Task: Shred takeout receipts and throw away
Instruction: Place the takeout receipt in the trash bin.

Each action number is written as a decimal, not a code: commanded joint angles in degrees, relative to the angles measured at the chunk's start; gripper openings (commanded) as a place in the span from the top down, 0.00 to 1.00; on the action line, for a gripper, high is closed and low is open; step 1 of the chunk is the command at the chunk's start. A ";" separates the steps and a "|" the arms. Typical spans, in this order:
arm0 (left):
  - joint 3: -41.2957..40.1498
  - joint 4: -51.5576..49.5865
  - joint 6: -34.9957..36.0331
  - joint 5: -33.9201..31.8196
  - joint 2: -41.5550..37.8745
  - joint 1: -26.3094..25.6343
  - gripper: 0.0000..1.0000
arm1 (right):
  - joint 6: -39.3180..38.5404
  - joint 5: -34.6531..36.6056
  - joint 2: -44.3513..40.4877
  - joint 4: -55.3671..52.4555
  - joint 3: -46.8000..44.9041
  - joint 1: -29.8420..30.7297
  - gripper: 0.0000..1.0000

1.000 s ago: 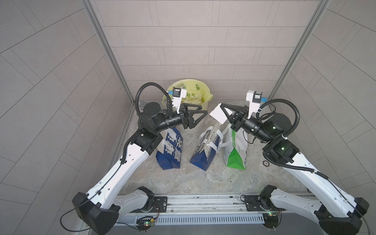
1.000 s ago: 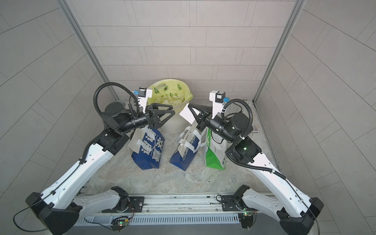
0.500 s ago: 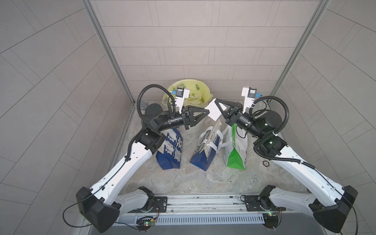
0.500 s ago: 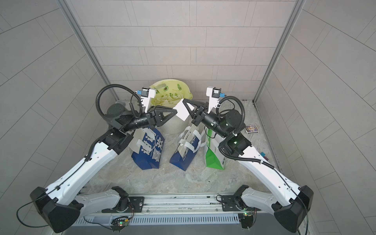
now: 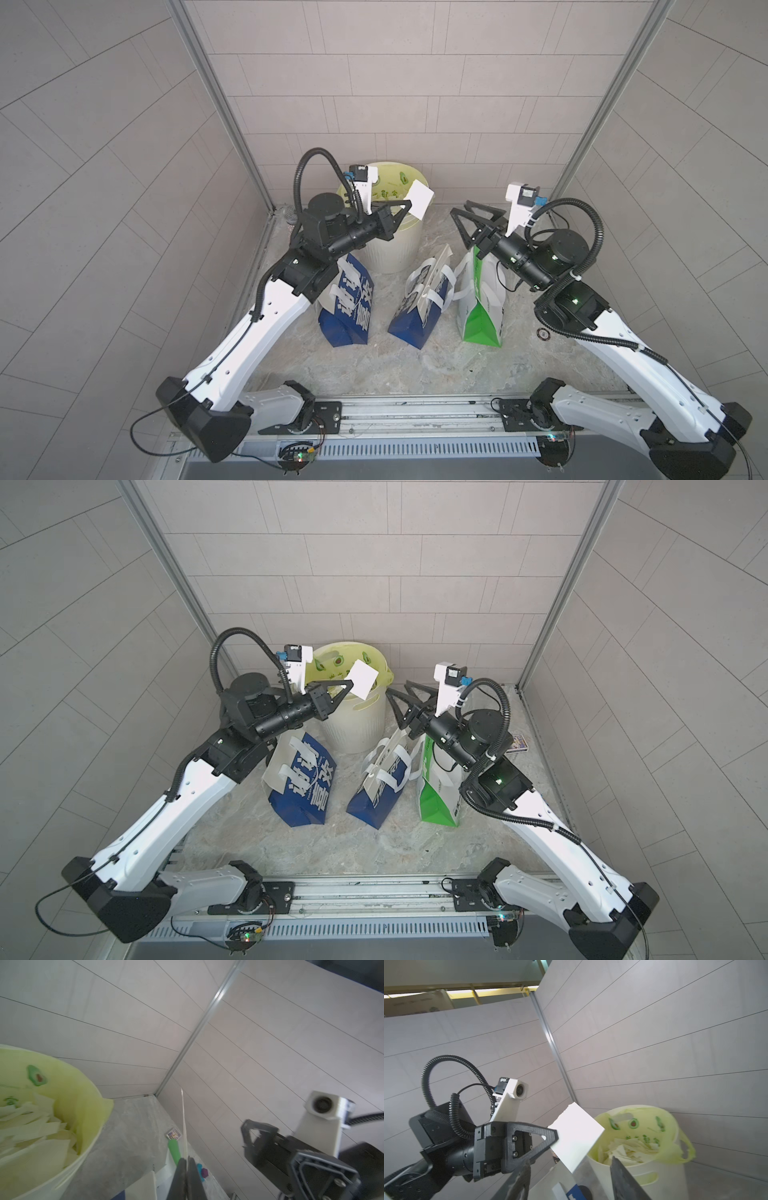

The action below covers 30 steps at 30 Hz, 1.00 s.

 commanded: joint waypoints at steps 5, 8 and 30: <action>17.80 -18.88 11.68 -21.25 17.03 1.58 1.00 | -8.12 10.95 -5.78 -11.12 -3.18 -1.66 0.39; 26.09 -22.53 16.44 -26.65 24.07 1.59 1.00 | -8.43 11.86 -7.59 -11.92 -4.12 -1.67 0.39; 13.94 -22.36 18.83 -42.42 7.37 1.61 0.47 | -14.12 39.23 -11.90 -13.02 -17.02 -14.30 0.39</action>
